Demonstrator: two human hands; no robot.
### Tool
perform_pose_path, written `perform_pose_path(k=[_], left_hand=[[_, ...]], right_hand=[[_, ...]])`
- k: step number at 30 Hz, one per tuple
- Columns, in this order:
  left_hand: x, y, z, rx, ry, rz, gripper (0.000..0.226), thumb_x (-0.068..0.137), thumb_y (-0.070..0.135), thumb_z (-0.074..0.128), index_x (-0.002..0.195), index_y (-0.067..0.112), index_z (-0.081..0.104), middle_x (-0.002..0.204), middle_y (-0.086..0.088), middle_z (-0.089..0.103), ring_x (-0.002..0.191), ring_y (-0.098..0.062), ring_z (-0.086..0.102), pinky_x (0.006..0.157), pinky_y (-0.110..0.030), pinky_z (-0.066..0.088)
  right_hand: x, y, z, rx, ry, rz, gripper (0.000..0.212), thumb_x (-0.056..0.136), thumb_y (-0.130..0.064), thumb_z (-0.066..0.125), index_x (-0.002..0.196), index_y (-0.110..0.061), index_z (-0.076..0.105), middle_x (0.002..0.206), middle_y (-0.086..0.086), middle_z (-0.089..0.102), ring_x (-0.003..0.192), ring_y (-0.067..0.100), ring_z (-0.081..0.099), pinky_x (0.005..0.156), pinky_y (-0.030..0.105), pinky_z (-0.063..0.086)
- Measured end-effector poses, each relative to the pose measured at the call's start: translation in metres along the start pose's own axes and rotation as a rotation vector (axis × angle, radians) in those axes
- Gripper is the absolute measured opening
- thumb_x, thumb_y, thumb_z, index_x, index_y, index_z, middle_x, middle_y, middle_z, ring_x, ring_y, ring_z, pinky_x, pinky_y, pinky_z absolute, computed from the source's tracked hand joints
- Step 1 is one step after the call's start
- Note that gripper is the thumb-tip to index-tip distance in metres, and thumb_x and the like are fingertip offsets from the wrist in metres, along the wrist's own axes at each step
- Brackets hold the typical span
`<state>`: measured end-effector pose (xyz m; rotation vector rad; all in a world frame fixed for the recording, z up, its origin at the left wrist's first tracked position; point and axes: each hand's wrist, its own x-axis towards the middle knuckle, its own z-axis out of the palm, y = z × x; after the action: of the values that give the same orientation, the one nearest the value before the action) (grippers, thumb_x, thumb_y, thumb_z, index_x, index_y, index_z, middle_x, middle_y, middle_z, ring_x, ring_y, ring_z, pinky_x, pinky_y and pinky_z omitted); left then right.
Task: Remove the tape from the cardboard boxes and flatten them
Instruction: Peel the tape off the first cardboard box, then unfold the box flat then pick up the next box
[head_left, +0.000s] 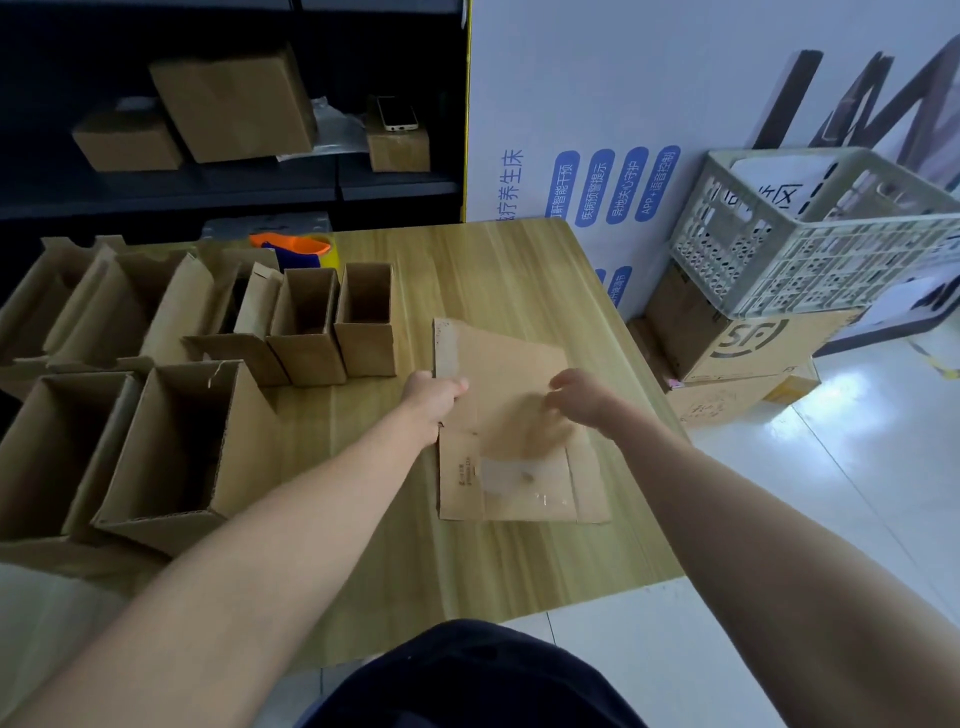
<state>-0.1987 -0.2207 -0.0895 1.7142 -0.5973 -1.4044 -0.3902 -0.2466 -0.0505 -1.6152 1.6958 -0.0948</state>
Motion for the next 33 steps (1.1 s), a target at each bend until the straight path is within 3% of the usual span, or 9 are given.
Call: perform_pose_path(k=[5,9,11,13,17,19,21,26,33], left_hand=[[0.010,-0.009,0.007,-0.007,-0.011,-0.036,0.025,0.088,0.011,0.064,0.110,0.002,0.057,0.110,-0.013,0.064,0.097,-0.029,0.062,0.084,-0.041,0.052],[0.016,-0.025,0.011,0.138,0.023,-0.020,0.050,0.088,0.017,0.065,0.133,0.005,0.047,0.129,-0.012,0.057,0.110,-0.028,0.057,0.086,-0.038,0.049],[0.019,-0.035,0.013,0.282,0.008,-0.013,0.073,0.087,0.015,0.066,0.146,0.005,0.025,0.147,-0.011,0.039,0.130,-0.028,0.042,0.105,-0.038,0.038],[0.020,-0.043,0.016,0.441,-0.004,0.011,0.083,0.085,0.013,0.068,0.149,0.007,0.015,0.152,-0.011,0.027,0.136,-0.028,0.033,0.108,-0.036,0.032],[0.014,-0.057,0.027,0.936,-0.041,0.139,0.063,0.082,0.023,0.070,0.135,0.012,0.038,0.143,-0.011,0.031,0.126,-0.028,0.040,0.099,-0.037,0.040],[0.013,-0.066,0.034,1.082,-0.201,0.169,0.060,0.080,0.028,0.072,0.131,0.012,0.044,0.141,-0.007,0.031,0.124,-0.026,0.041,0.101,-0.036,0.039],[0.017,-0.076,0.038,1.153,-0.346,0.134,0.073,0.079,0.026,0.074,0.142,0.011,0.039,0.149,-0.005,0.023,0.134,-0.024,0.033,0.108,-0.033,0.032],[0.036,-0.076,0.037,1.336,-0.406,0.154,0.086,0.081,0.019,0.072,0.150,0.024,0.020,0.160,0.004,-0.001,0.146,-0.019,0.002,0.118,-0.039,0.007],[0.075,-0.061,0.042,1.521,-0.372,0.226,0.092,0.084,0.016,0.068,0.150,0.033,0.006,0.158,0.008,-0.010,0.146,-0.015,-0.006,0.115,-0.046,-0.006]], right_hand=[[0.004,0.039,0.008,0.128,-0.069,0.206,0.087,0.078,-0.034,0.075,0.141,-0.002,0.025,0.127,0.015,0.052,0.105,0.027,0.056,0.073,0.035,0.049],[0.016,0.062,0.015,0.192,0.016,0.215,0.082,0.076,-0.023,0.078,0.139,-0.003,0.030,0.131,0.016,0.049,0.117,0.031,0.051,0.099,0.043,0.044],[0.023,0.070,0.019,0.103,0.080,0.187,0.078,0.082,-0.017,0.070,0.143,-0.005,0.023,0.132,0.018,0.047,0.119,0.033,0.049,0.098,0.041,0.043],[0.031,0.076,0.024,0.011,0.054,0.169,0.078,0.084,-0.014,0.065,0.147,-0.009,0.019,0.136,0.019,0.044,0.121,0.034,0.048,0.096,0.039,0.044],[0.038,0.090,0.044,-0.321,-0.138,0.061,0.092,0.079,-0.028,0.074,0.150,-0.017,0.017,0.155,0.015,0.012,0.139,0.037,0.020,0.113,0.043,0.024],[0.038,0.098,0.055,-0.483,-0.253,-0.056,0.097,0.074,-0.032,0.077,0.150,-0.022,0.017,0.156,0.007,0.007,0.143,0.034,0.005,0.116,0.043,0.014],[0.039,0.108,0.062,-0.533,-0.297,-0.085,0.098,0.075,-0.030,0.076,0.150,-0.024,0.013,0.156,0.001,0.003,0.144,0.030,0.000,0.116,0.044,0.016],[0.054,0.121,0.057,-0.654,-0.227,-0.136,0.101,0.079,-0.036,0.071,0.151,-0.028,-0.001,0.157,-0.005,-0.010,0.145,0.021,-0.006,0.114,0.044,0.012],[0.106,0.105,0.037,-0.766,-0.214,-0.134,0.104,0.082,-0.036,0.068,0.151,-0.023,-0.010,0.157,-0.003,-0.018,0.145,0.022,-0.009,0.117,0.043,0.002]])
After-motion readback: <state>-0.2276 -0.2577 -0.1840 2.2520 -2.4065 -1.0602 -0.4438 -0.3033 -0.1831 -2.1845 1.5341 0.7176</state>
